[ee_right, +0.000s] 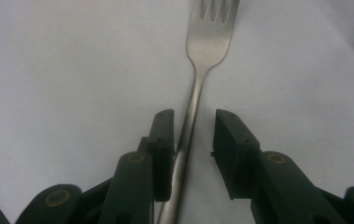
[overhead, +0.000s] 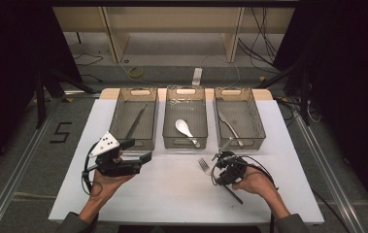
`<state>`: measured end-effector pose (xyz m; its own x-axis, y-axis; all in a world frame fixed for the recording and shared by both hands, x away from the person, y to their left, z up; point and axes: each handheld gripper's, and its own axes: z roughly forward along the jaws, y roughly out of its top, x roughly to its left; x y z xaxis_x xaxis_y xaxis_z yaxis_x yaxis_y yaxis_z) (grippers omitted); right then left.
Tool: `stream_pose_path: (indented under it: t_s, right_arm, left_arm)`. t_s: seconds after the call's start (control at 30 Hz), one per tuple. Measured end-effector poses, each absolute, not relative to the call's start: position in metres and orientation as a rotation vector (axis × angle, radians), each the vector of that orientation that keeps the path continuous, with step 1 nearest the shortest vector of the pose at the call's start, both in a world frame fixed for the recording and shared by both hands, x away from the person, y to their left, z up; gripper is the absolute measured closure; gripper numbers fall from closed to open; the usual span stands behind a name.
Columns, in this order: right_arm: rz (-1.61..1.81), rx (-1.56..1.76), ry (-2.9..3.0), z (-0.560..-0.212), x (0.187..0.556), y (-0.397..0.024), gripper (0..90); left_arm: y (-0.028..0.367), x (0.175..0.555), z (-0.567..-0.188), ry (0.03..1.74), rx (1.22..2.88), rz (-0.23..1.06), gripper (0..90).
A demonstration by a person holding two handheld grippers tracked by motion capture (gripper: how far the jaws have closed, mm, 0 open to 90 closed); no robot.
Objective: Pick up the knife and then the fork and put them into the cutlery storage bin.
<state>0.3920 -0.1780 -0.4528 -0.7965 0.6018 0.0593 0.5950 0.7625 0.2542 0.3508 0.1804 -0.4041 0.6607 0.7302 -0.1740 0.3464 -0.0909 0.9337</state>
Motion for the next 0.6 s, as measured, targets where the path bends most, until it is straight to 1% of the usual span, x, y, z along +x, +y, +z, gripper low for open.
stream_pose_path:
  t_s: [0.1,0.6]
  right_arm:
    - [0.383,0.968,2.931,-0.4555,0.3915,-0.1771,72.3]
    - [0.359,0.96,2.917,-0.4563,0.3889,-0.172,76.3]
  left_arm:
    - [0.1799,0.3506,-0.4043,0.882,1.697,0.405,16.0]
    - [0.1802,0.3508,-0.4042,0.882,1.696,0.405,16.0]
